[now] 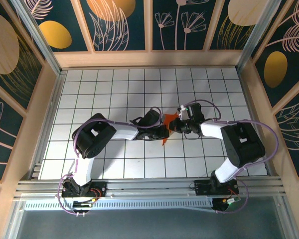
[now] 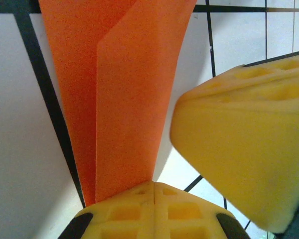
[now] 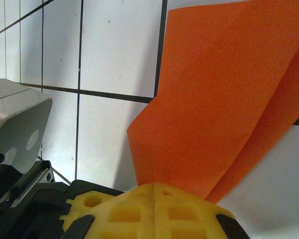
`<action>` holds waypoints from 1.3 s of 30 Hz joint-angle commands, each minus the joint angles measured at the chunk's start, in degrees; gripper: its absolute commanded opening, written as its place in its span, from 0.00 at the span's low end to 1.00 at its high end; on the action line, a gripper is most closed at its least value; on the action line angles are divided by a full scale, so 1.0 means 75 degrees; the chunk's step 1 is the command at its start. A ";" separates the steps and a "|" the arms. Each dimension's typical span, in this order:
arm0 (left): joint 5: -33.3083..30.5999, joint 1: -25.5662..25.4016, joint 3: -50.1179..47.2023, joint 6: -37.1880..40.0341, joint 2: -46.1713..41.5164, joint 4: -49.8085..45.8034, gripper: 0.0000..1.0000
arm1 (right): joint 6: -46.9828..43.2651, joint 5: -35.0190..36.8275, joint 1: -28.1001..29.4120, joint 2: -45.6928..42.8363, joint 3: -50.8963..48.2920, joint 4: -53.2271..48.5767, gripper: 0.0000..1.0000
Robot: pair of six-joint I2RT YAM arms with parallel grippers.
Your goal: Fold a paper plane with a square sheet of paper (fold left side to right side)
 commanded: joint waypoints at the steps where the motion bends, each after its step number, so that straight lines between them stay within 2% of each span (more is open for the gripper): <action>1: -0.0591 -0.0003 -0.0102 0.0190 0.0439 -0.0918 0.00 | 0.0125 -0.0039 0.0080 0.0162 0.0058 0.0304 0.00; 21: -0.0727 -0.0002 -0.0102 0.0176 0.0432 -0.1110 0.00 | -0.0082 0.0853 0.0005 0.0627 -0.0008 0.0109 0.00; 39: -0.0803 0.0005 -0.0196 0.0158 0.0467 -0.1305 0.00 | -0.0477 0.1097 -0.0689 0.0795 0.0296 -0.0059 0.00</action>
